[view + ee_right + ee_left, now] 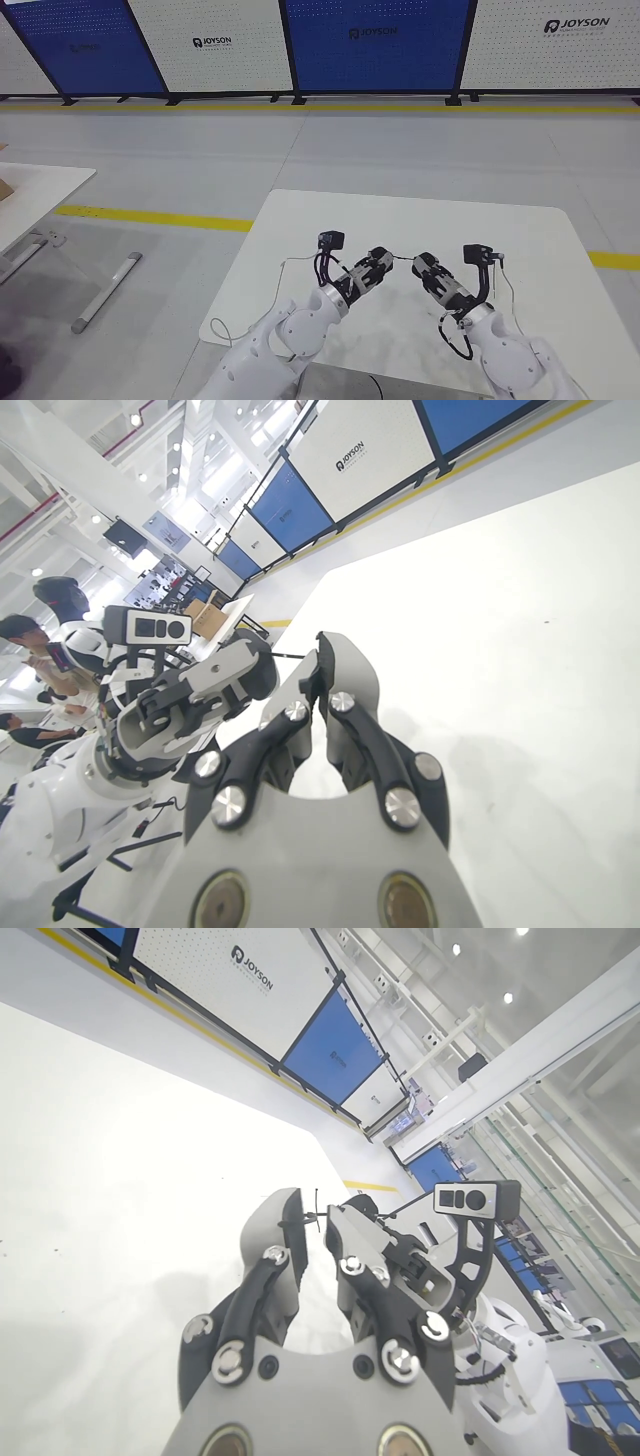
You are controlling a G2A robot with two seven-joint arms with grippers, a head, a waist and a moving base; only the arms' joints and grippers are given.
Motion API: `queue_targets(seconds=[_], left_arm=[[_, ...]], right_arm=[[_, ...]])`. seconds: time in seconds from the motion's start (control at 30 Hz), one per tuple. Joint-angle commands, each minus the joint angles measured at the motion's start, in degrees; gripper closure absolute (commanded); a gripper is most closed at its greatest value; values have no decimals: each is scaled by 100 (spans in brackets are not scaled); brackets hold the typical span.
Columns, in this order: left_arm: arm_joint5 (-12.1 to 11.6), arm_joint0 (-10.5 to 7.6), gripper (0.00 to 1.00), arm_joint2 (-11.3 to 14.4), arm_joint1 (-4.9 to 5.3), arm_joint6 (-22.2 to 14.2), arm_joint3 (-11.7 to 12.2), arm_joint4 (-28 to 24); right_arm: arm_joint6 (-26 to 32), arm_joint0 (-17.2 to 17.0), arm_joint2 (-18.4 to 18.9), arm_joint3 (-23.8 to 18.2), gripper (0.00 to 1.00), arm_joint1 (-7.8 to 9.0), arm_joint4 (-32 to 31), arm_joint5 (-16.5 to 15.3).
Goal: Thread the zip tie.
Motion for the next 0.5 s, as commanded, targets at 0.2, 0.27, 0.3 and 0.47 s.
queue_targets(seconds=[0.2, 0.27, 0.3, 0.47], left_arm=[[-39, -36, 100, 19, -6, -53, 48, -9], [-50, -44, 100, 23, -7, -67, 56, -2], [-58, -45, 100, 24, -8, -69, 58, -11], [-68, -49, 100, 13, -15, -37, 52, -82]], right_arm=[[-7, 7, -34, 12, 100, -5, -7, -51], [0, 17, -53, 21, 100, -7, -14, -74], [7, 23, -61, 23, 100, -8, -15, -79], [-12, 33, -64, 33, 0, -17, 72, -60]])
